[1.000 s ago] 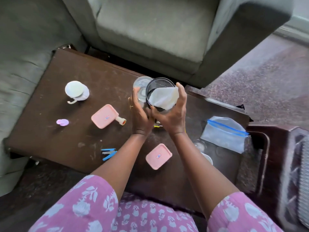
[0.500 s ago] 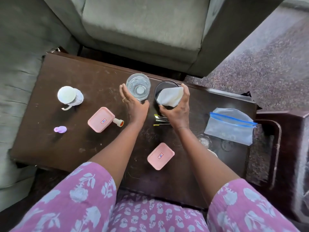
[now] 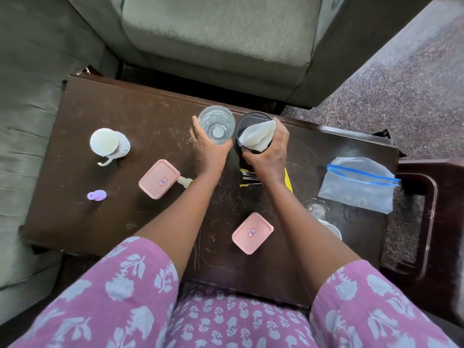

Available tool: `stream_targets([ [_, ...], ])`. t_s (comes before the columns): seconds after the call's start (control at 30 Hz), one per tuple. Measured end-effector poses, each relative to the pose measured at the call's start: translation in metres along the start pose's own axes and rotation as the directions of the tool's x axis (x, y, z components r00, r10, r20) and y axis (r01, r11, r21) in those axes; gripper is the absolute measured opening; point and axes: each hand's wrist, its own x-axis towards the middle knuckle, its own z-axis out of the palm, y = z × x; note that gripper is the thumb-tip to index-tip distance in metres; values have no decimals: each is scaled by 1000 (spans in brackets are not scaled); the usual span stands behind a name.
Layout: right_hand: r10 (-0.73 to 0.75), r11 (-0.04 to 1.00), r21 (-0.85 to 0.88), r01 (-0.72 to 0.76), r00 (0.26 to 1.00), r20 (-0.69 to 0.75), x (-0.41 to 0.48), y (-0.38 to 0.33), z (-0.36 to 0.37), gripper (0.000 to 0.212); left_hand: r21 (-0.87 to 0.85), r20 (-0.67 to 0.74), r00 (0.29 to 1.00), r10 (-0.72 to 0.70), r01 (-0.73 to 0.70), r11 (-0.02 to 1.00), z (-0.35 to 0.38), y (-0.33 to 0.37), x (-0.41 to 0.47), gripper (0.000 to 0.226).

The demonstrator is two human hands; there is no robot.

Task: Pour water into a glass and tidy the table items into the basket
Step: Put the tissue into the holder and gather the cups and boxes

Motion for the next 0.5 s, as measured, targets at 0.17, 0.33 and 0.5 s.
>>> stream_targets([
  [0.17,13,999,-35,-13,1000,10,3,-2,1,94,-24,-6,1000,15,-15,1000,-1,0,-1,96],
  [0.33,53,997,-65,-50,998,47,4,-4,2,96,-28,6,1000,5,-5,1000,-1,0,-1,95],
  [0.5,69,997,-24,-68,997,41,5,-3,4,93,-29,10,1000,-2,2,1000,0,1,-1,95],
])
